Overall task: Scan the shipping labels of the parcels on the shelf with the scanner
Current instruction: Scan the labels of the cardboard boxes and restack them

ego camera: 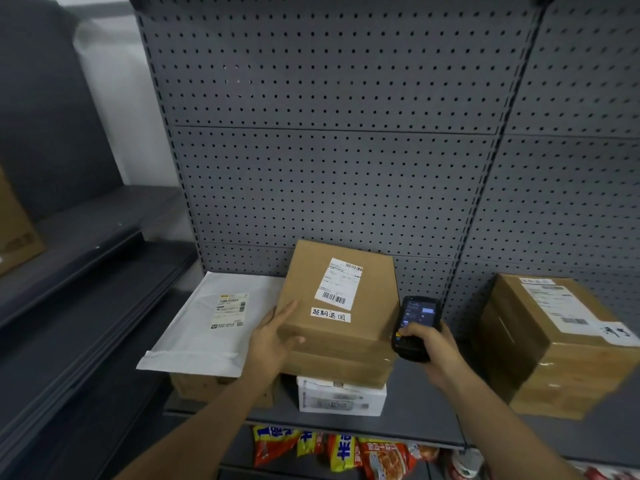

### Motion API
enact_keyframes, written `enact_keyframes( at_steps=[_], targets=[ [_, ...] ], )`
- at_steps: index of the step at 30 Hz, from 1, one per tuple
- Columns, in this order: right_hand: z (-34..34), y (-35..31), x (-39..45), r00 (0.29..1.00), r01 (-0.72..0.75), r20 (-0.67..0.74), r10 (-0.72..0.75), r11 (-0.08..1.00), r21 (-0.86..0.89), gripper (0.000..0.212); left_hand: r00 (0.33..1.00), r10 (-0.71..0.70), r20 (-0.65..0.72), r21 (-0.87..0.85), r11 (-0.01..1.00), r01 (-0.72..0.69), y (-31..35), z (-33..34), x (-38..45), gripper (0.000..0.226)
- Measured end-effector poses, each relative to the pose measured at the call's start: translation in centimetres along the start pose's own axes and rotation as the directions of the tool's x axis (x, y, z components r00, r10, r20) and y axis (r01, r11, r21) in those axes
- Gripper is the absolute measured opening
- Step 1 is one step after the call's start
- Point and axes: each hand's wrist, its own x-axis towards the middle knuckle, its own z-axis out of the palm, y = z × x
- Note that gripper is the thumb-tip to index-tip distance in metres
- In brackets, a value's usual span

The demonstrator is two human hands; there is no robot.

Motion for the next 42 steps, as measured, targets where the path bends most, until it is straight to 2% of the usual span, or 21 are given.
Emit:
enact_keyframes(
  at_steps=[3, 9, 12, 15, 17, 23, 29, 35, 42],
  targets=[
    [-0.2, 0.0, -0.6, 0.999, 0.047, -0.005, -0.047, 0.999, 0.006, 0.058, 0.993, 0.080, -0.081, 0.073, 0.995, -0.074, 0.3, 0.7, -1.0, 0.075],
    [-0.1, -1.3, -1.9, 0.989, 0.148, 0.026, -0.148, 0.989, -0.002, 0.095, 0.938, 0.261, -0.230, 0.151, 0.961, -0.230, 2.6, 1.8, -1.4, 0.077],
    [0.3, -3.0, -3.5, 0.972, 0.126, 0.193, -0.132, 0.991, 0.041, 0.076, 0.939, 0.274, -0.206, 0.167, 0.956, -0.242, 2.8, 2.3, -1.1, 0.070],
    [1.2, -4.1, -5.2, 0.891, -0.107, 0.452, 0.025, 0.982, 0.155, 0.072, 0.923, 0.336, -0.188, 0.184, 0.935, -0.303, 2.7, 3.1, -1.0, 0.067],
    [1.7, -4.1, -6.0, 0.841, -0.235, 0.532, 0.097, 0.951, 0.199, 0.072, 0.916, 0.356, -0.186, 0.215, 0.924, -0.316, 2.7, 3.7, -1.1, 0.072],
    [2.3, -3.6, -8.0, 0.813, -0.344, 0.553, 0.181, 0.916, 0.205, 0.041, 0.907, 0.384, -0.172, 0.328, 0.890, -0.315, 1.6, 4.7, -1.7, 0.084],
    [1.6, -3.3, -8.7, 0.812, -0.371, 0.548, 0.202, 0.903, 0.216, 0.036, 0.899, 0.388, -0.200, 0.295, 0.899, -0.323, 1.2, 5.0, -2.1, 0.080],
    [1.6, -3.3, -9.3, 0.810, -0.345, 0.551, 0.198, 0.922, 0.177, 0.057, 0.895, 0.393, -0.213, 0.305, 0.897, -0.321, 1.0, 5.1, -2.2, 0.079],
    [2.0, -3.0, -9.5, 0.809, -0.340, 0.557, 0.189, 0.923, 0.181, 0.060, 0.903, 0.381, -0.200, 0.299, 0.901, -0.314, 0.8, 5.0, -2.3, 0.081]
  ],
)
